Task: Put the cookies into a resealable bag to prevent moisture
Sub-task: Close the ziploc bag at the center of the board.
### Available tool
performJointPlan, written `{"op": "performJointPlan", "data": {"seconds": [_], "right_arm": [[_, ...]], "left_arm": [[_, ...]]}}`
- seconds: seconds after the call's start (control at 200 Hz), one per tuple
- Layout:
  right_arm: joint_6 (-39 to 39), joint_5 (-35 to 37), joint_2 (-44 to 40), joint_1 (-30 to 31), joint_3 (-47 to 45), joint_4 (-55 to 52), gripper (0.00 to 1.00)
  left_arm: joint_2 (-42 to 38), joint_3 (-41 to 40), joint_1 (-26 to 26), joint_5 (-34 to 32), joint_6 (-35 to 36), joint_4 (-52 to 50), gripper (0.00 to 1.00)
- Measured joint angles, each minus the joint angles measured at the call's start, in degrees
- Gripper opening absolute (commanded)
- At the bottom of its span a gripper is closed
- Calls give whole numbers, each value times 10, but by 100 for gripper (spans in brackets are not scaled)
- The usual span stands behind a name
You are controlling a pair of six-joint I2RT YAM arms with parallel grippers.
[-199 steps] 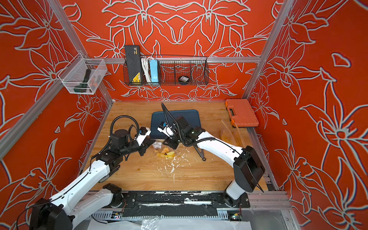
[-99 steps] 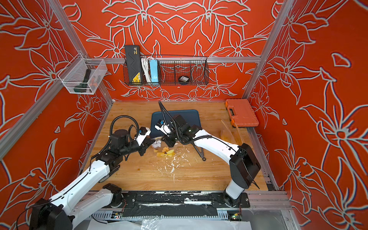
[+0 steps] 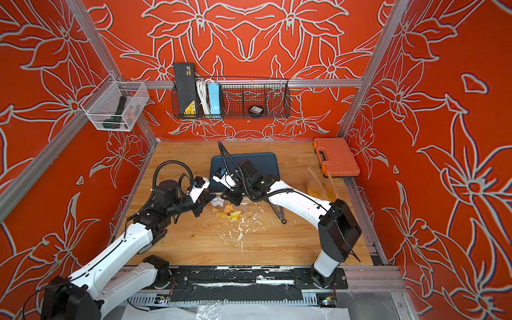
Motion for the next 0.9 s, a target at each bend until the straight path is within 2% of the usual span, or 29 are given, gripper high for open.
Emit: {"op": "performJointPlan", "data": {"seconds": [0.02,0.065,0.09,0.11,0.15,0.215,0.255,0.28,0.295,0.345,0.38,0.4,0.44,0.47,0.49,0.515,0.525,0.601,0.646,0.666,0.691,0.721,0.801,0.841,0.861,0.886,0.901], "right_arm": [[-1,-1,0,0,2,0,0],[-2,-2,2,0,6,-3,24],[-2,-3,4,0,9,-5,28],[-3,-3,5,0,10,-4,24],[-6,-4,7,0,12,-2,0],[-5,-9,9,0,16,-4,0],[-7,-11,12,1,20,-7,20],[-6,-11,14,1,23,-8,24],[-7,-12,15,1,24,-8,22],[-11,-13,18,1,27,-5,0],[-12,-15,19,2,28,-5,0],[-4,-16,20,3,29,-8,4],[-10,-18,21,3,31,-9,24],[-9,-20,22,3,31,-10,29],[-7,-22,23,3,32,-9,25],[-11,-23,24,3,34,-9,1],[-9,-23,25,3,34,-9,0],[-10,-27,26,3,38,-12,0],[-10,-30,27,3,39,-14,23],[-12,-31,28,3,39,-14,28],[-11,-31,28,3,39,-13,23],[-14,-30,28,3,38,-13,0],[-13,-31,28,3,38,-12,1],[-15,-31,28,3,38,-13,23],[-16,-31,28,4,38,-14,29],[-15,-30,28,3,38,-14,26],[-18,-27,28,4,38,-14,12]], "left_arm": [[0,0,0,0,0,0,0],[0,0,0,0,0,0,0],[0,0,0,0,0,0,0],[0,0,0,0,0,0,0],[0,0,0,0,0,0,0],[0,0,0,0,0,0,0],[-1,0,0,0,0,0,0],[-1,0,0,0,0,0,0],[-1,0,0,0,0,0,0],[-1,0,0,0,0,0,0],[-1,0,0,0,0,0,0],[-1,0,0,0,0,1,0],[-1,0,0,0,0,1,0],[-1,0,1,0,0,1,0],[-1,0,1,0,0,1,0],[-1,0,0,0,0,1,0],[-1,0,0,0,0,1,0],[-1,0,0,-1,0,2,0],[-1,0,1,-1,0,2,0],[-1,0,1,-1,0,2,0],[-1,0,0,-1,0,2,0],[-1,0,0,-1,1,2,0],[-1,0,0,-2,2,3,0],[-1,0,0,-2,2,3,0],[-1,0,0,-3,2,3,0],[-1,0,0,-3,2,3,0],[-1,0,0,-3,2,3,0]]}}
